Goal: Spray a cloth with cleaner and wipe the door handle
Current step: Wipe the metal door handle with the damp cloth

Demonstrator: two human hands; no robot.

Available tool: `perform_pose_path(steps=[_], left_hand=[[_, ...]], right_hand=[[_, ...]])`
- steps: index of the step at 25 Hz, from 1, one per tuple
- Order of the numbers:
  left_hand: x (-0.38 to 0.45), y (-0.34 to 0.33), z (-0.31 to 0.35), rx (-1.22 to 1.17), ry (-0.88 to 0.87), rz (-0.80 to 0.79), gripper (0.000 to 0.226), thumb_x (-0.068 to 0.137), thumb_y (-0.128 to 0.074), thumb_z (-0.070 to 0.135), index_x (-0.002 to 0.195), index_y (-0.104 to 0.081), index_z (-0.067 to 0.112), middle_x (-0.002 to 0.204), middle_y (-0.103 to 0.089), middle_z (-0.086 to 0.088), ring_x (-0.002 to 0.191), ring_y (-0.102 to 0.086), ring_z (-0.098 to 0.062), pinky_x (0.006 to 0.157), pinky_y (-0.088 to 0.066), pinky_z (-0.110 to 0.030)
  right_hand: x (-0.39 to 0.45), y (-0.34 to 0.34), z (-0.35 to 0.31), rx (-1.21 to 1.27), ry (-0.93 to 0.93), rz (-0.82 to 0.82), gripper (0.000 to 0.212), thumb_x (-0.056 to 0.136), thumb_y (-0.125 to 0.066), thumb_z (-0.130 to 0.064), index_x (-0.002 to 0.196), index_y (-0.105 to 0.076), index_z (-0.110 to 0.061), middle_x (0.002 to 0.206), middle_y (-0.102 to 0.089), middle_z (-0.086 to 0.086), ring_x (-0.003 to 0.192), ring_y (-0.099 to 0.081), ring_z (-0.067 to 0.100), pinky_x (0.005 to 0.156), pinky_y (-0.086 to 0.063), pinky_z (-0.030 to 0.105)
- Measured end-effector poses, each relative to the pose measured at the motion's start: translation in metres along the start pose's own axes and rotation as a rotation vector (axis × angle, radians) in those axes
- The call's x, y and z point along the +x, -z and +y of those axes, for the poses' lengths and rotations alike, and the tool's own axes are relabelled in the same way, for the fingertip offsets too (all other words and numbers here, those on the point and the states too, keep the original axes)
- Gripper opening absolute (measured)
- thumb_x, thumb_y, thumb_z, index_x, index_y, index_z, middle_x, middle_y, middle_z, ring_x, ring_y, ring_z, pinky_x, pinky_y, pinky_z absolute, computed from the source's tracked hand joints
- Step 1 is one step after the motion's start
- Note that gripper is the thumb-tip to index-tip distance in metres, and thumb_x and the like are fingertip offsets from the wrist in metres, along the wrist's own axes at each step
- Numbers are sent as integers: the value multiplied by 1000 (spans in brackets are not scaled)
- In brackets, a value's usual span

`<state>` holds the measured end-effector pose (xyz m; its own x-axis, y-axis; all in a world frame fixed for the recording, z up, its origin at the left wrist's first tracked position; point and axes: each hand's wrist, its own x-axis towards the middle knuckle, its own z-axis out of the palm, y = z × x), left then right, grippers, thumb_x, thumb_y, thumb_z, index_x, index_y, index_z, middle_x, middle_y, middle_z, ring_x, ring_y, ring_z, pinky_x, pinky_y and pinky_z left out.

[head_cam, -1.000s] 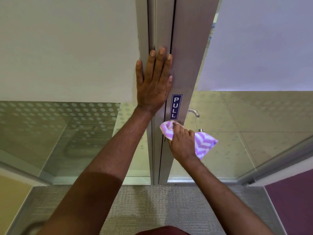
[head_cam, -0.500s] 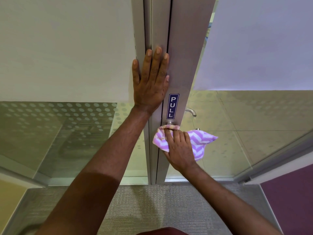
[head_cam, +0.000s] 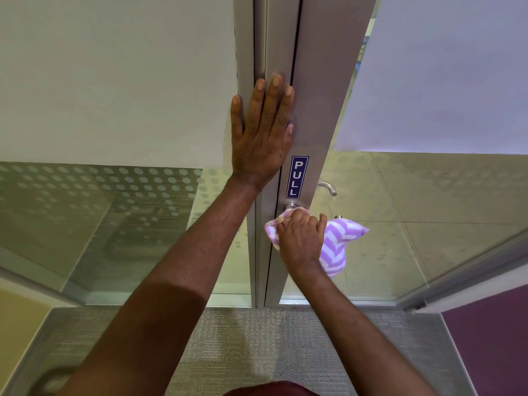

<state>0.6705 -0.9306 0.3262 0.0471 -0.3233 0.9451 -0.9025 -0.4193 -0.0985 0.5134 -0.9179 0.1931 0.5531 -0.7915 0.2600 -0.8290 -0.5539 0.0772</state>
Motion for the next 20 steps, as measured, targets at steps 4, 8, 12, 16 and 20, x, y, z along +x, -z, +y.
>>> perform_pose_path(steps=[4, 8, 12, 16, 20], left_hand=[[0, 0, 1, -6, 1, 10, 55, 108, -51, 33, 157, -35, 13, 159, -51, -12, 149, -39, -32, 124, -24, -59], [0, 1, 2, -8, -2, 10, 56, 107, -53, 33, 156, -36, 13, 158, -52, -12, 147, -46, -33, 123, -25, -59], [-1, 0, 2, -7, -2, 5, 56, 107, -53, 33, 156, -37, 13, 158, -52, -12, 147, -47, -34, 122, -28, -60], [0, 0, 1, 0, 1, 4, 55, 108, -50, 33, 157, -35, 13, 158, -51, -12, 149, -38, -32, 123, -26, -59], [0, -1, 1, 4, 3, 8, 54, 109, -49, 33, 157, -34, 13, 159, -50, -12, 150, -33, -31, 124, -21, -58]], right_hand=[[19, -1, 18, -77, 197, -146, 30, 101, -54, -23, 130, -56, -19, 105, -67, 6, 91, -68, 28, 92, -44, 42], [25, 3, 20, -67, 205, -172, 30, 102, -53, -22, 131, -55, -18, 103, -69, 5, 88, -71, 28, 93, -46, 43], [9, 2, 7, -163, 129, -136, 24, 100, -55, -29, 115, -55, -10, 97, -62, 9, 89, -63, 28, 95, -46, 46], [15, 1, 16, -159, 200, -149, 23, 100, -58, -26, 118, -59, -12, 100, -65, 7, 87, -68, 25, 90, -47, 42], [25, -2, 24, -78, 279, -119, 33, 97, -62, -24, 130, -56, -20, 105, -70, 8, 86, -72, 29, 91, -49, 45]])
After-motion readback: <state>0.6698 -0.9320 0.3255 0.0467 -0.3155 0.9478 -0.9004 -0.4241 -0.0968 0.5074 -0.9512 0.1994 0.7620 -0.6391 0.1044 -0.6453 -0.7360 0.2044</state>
